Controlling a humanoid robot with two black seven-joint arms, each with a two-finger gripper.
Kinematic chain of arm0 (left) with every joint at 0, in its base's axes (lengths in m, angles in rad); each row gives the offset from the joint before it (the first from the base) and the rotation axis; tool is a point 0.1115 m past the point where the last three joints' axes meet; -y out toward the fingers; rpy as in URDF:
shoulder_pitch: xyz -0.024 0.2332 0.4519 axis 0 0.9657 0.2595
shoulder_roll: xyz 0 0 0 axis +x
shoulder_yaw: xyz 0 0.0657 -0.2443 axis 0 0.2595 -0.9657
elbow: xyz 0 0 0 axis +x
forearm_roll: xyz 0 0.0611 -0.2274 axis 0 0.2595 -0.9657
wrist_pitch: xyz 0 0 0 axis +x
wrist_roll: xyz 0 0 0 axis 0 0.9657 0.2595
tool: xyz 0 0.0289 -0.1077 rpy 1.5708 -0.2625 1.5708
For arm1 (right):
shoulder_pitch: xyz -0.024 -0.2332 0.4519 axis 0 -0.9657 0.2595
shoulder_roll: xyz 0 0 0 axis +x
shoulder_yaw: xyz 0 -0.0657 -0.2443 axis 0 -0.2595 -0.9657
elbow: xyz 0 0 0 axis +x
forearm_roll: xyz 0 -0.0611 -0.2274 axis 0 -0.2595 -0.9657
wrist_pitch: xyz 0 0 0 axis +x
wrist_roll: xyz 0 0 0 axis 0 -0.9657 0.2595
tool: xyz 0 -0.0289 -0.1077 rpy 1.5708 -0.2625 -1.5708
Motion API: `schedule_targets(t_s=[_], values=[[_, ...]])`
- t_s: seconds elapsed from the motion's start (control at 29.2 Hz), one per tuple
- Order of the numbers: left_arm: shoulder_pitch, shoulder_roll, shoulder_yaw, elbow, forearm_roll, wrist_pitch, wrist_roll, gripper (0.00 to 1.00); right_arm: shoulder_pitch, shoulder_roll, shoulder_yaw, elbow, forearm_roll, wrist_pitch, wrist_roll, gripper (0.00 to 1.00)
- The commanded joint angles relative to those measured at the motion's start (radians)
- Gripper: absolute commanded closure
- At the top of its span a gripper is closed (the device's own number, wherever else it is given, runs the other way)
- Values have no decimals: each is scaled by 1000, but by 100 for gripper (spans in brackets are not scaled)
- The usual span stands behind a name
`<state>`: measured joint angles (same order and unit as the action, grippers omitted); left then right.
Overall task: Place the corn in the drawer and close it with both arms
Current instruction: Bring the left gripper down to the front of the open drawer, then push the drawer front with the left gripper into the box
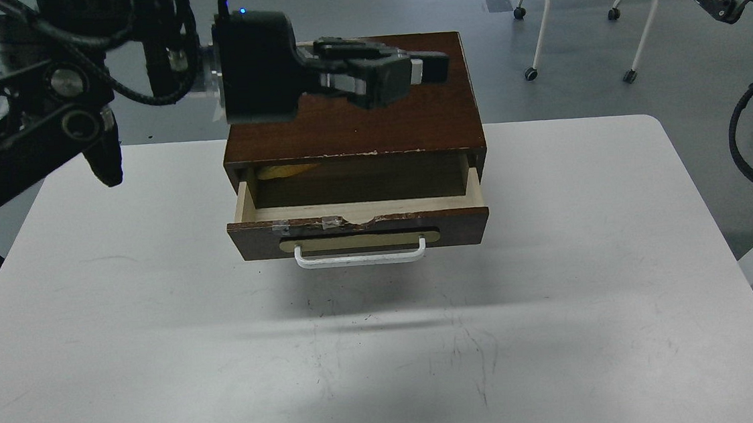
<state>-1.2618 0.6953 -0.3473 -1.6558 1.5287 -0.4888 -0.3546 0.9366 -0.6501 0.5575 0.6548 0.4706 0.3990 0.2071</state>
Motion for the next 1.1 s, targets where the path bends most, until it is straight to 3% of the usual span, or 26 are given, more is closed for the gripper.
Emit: schedule_targets(t_s=[0.0,0.24,0.51,1.06], values=[[35,-25,13,-15,103,0,2,100,-59,79,44,-43,16,4,6,0],[65,-28,131,-50,320,0,3,100,-93,141,111,-73,26,72,0,0],[148,32,211,-107,563,0,13,100,-93,266,176,-296,46,72,11,0],[190,7,212,-87,653,0,14,100,-88,262,168,-300,45,83,23,0]])
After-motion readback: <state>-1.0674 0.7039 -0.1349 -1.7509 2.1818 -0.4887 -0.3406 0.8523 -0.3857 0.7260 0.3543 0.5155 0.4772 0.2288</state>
